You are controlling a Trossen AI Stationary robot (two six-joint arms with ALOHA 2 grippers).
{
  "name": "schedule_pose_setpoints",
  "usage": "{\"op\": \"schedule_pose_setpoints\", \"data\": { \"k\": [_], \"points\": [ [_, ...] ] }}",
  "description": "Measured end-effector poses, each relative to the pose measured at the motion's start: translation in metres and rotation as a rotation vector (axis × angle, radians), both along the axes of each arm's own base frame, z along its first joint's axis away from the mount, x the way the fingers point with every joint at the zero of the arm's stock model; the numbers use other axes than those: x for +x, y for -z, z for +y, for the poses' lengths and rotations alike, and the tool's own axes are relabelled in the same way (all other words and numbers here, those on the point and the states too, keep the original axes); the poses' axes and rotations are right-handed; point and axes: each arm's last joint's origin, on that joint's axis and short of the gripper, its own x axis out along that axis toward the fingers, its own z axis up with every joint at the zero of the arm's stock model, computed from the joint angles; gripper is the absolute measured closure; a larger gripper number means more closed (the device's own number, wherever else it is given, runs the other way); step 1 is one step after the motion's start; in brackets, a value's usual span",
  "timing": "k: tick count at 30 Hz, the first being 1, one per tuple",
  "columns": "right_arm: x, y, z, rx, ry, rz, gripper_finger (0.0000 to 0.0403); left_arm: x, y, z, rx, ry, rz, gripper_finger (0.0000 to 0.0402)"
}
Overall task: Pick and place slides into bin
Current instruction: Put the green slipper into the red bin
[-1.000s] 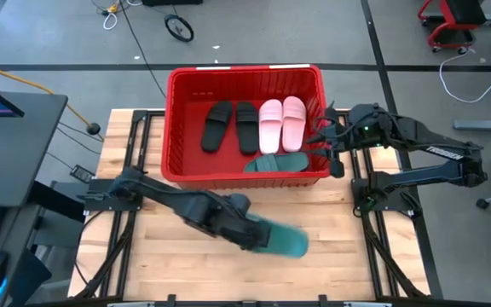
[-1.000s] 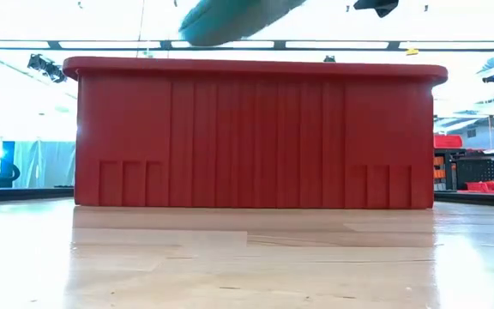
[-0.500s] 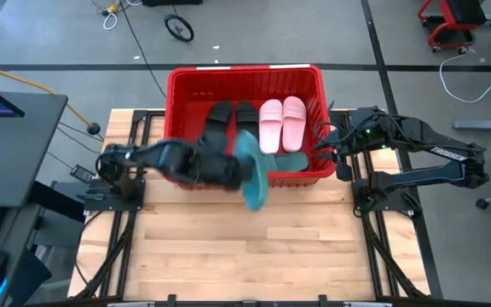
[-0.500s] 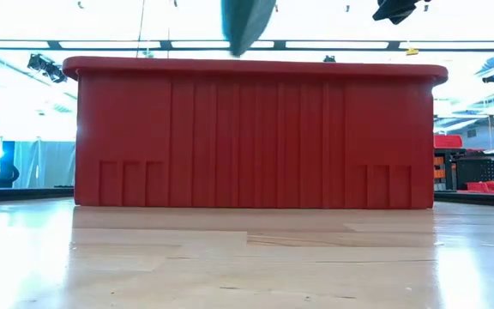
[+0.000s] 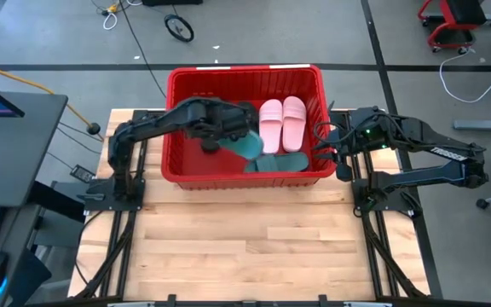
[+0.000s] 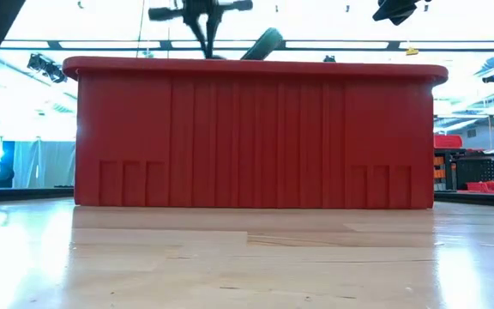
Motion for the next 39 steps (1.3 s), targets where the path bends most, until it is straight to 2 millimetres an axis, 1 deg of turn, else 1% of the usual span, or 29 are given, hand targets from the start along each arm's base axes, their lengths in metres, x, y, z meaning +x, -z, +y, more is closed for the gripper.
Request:
{"op": "schedule_pose_setpoints", "data": {
  "k": [3, 6, 9, 12, 17, 21, 24, 29, 33, 39],
  "points": [
    [0.000, 0.000, 0.000, 0.009, 0.006, 0.004, 0.0300, 0.000, 0.029, 0.012, -0.063, -0.049, 0.093, 0.0400],
    [0.000, 0.000, 0.000, 0.011, 0.007, 0.005, 0.0300, -0.003, 0.055, 0.019, -0.122, -0.110, 0.169, 0.0400],
    [0.000, 0.000, 0.000, 0.014, 0.009, 0.005, 0.0300, -0.007, 0.076, 0.024, -0.194, -0.189, 0.213, 0.0398],
    [-0.001, 0.001, 0.000, 0.020, 0.013, 0.009, 0.0300, -0.010, 0.093, 0.024, -0.247, -0.244, 0.249, 0.0397],
    [-0.002, 0.003, 0.000, 0.036, 0.021, 0.034, 0.0300, -0.011, 0.115, 0.021, -0.311, -0.313, 0.249, 0.0399],
    [-0.003, 0.004, 0.001, 0.040, 0.022, 0.051, 0.0300, -0.005, 0.135, 0.022, -0.437, -0.293, 0.177, 0.0382],
    [-0.003, 0.004, 0.001, 0.040, 0.021, 0.055, 0.0300, -0.002, 0.152, 0.020, -0.470, -0.269, 0.143, 0.0369],
    [-0.003, 0.004, 0.001, 0.033, 0.016, 0.056, 0.0300, -0.004, 0.165, 0.018, -0.475, -0.281, 0.143, 0.0343],
    [-0.003, 0.005, 0.001, 0.026, 0.011, 0.056, 0.0300, -0.005, 0.165, 0.019, -0.470, -0.292, 0.145, 0.0308],
    [-0.003, 0.004, 0.001, 0.025, 0.010, 0.056, 0.0300, -0.006, 0.165, 0.020, -0.483, -0.289, 0.155, 0.0244]
  ]
}}
